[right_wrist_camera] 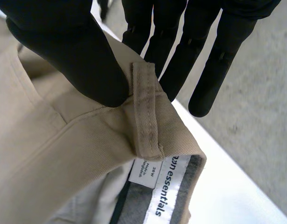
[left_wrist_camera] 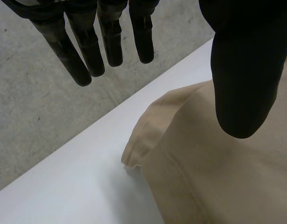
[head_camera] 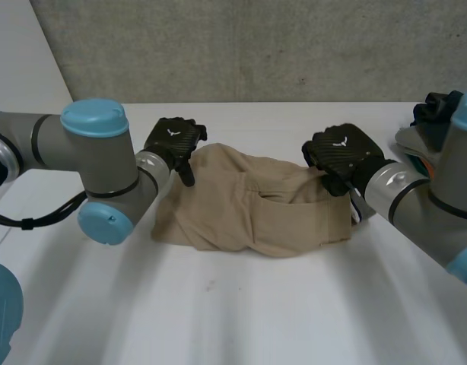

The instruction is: Fold the laundry.

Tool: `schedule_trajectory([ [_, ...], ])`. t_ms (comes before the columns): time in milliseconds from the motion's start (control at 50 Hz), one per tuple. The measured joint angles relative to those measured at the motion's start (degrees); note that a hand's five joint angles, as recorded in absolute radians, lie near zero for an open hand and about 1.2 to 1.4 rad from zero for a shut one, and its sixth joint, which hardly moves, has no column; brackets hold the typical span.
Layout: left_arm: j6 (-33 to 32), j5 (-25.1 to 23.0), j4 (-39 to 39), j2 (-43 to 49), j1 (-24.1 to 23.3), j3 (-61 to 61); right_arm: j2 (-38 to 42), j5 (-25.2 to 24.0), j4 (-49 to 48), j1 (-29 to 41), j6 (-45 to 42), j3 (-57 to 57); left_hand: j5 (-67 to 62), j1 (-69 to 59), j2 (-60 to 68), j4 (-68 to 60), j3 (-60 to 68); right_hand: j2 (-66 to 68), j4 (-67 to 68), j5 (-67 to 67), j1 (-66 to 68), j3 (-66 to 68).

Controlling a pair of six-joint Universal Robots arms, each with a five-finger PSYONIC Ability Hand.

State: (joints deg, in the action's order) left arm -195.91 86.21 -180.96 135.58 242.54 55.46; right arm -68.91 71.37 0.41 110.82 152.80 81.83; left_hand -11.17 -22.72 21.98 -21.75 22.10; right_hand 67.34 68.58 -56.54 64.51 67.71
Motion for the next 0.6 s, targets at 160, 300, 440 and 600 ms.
schedule_trajectory([
  [160,-2.37,-1.24,-2.45,2.57,-0.71,-1.09,-10.35,-4.86,-0.1,0.55,1.75,4.8,-0.29,-0.06,0.21,-0.13,0.16,0.0,0.05,0.0,0.0,0.23],
  [300,-5.64,-1.89,-2.59,5.78,-1.4,-3.42,-18.02,-7.12,-0.43,-0.57,4.85,7.99,-12.02,-11.38,11.26,-11.45,10.85,0.0,0.05,0.0,0.0,0.24],
  [440,-7.58,-1.01,-2.47,5.83,-1.47,-3.57,-22.61,-8.7,-1.6,-2.95,8.47,10.04,-45.12,-44.38,46.25,-46.52,45.72,0.0,0.05,0.0,0.0,0.34],
  [600,-7.53,4.48,-1.37,-7.79,-1.14,7.19,-16.82,-8.77,-2.07,-6.57,7.44,9.26,-45.12,-44.38,46.54,-46.64,45.96,0.0,0.06,-0.6,0.0,0.34],
])
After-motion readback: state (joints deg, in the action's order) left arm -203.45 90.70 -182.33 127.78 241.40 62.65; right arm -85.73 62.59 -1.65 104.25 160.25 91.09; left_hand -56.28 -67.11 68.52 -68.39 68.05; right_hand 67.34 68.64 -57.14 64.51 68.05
